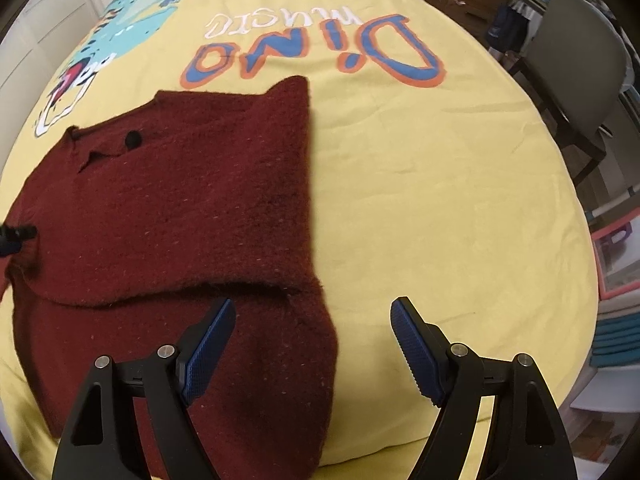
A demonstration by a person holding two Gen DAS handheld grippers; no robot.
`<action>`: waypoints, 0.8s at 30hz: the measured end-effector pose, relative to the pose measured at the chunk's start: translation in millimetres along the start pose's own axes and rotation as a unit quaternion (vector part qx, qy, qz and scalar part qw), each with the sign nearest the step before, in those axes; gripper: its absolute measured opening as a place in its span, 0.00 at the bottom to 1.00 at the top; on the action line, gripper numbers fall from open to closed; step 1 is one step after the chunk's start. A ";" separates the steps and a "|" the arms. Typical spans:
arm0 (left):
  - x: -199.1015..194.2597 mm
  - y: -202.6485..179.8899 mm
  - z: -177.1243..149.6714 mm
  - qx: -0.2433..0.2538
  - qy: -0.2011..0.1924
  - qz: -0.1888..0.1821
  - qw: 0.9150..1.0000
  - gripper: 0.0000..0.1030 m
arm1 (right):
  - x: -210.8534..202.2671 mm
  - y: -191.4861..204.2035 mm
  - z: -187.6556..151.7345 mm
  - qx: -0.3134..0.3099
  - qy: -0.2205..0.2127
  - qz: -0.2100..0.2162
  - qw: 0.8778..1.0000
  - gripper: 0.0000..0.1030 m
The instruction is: Fold small clothes
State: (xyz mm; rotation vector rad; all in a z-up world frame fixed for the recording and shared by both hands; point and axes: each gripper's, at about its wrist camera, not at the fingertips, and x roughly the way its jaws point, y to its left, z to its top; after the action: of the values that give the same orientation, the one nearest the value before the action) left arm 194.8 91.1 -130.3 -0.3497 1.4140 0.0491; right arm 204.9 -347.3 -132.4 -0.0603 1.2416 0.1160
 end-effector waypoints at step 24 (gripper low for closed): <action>-64.9 -30.0 -7.5 0.074 -0.139 0.020 0.987 0.11 | 38.3 -6.2 79.4 0.064 -0.021 0.042 0.997 0.79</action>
State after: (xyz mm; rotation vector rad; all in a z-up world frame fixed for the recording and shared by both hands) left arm 184.1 71.9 -61.8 -0.1836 1.1394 0.0238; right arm 292.5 -342.7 -143.1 0.1048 1.2071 0.1110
